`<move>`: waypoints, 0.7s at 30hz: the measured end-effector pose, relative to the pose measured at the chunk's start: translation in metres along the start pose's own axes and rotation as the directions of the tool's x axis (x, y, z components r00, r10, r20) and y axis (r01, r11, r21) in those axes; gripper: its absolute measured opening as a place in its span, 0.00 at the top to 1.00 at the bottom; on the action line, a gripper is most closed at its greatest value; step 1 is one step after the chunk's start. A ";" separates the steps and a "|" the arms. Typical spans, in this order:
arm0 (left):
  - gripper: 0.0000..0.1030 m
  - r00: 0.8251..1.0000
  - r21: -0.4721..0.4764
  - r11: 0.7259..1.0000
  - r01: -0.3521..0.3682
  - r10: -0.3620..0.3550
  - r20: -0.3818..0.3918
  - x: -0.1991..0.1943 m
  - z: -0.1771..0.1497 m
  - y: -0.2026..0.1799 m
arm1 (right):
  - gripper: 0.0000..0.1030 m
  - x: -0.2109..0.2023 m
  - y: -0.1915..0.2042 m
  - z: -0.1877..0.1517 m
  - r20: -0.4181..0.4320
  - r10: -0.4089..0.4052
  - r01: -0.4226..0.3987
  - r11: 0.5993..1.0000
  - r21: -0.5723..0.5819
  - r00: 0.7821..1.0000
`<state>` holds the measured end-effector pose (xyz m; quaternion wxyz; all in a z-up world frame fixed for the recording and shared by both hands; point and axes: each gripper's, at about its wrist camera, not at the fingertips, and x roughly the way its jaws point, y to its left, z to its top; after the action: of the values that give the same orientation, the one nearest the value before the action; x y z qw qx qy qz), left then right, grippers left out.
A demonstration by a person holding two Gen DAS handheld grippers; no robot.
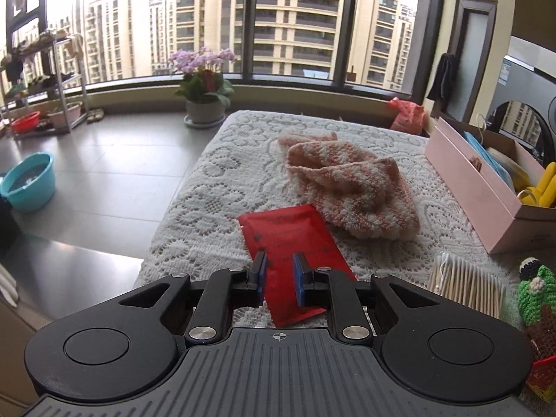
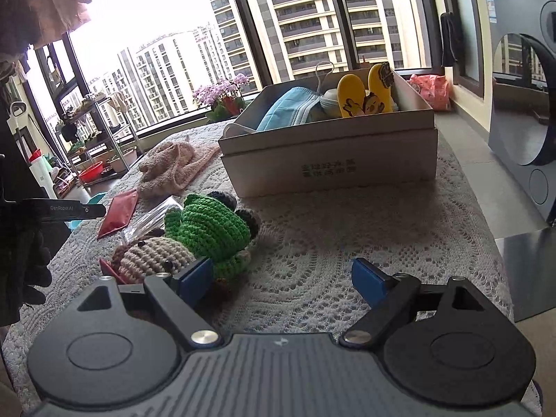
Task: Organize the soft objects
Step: 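Grasp the red pouch with the left gripper and lift it, then carry the red pouch toward the box with the left gripper while the right grasps the cotton-swab pack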
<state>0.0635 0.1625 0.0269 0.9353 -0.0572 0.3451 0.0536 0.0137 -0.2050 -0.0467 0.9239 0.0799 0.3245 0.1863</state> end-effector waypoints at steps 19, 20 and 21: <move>0.27 0.999 0.036 0.999 -0.020 0.021 -0.026 0.034 0.005 -0.021 | 0.15 0.001 0.000 -0.002 -0.010 -0.023 0.023 1.000 0.005 1.000; 0.25 0.999 0.038 0.999 -0.016 0.017 -0.030 0.034 0.005 -0.022 | 0.15 0.001 0.000 -0.002 -0.011 -0.022 0.023 1.000 0.005 1.000; 0.24 0.999 0.045 0.999 -0.017 0.018 -0.032 0.035 0.006 -0.024 | 0.15 0.002 0.000 -0.002 -0.012 -0.022 0.022 1.000 0.006 1.000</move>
<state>0.0969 0.1417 0.0102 0.9300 -0.0341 0.3621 0.0532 0.0137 -0.2043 -0.0489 0.9238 0.0781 0.3312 0.1755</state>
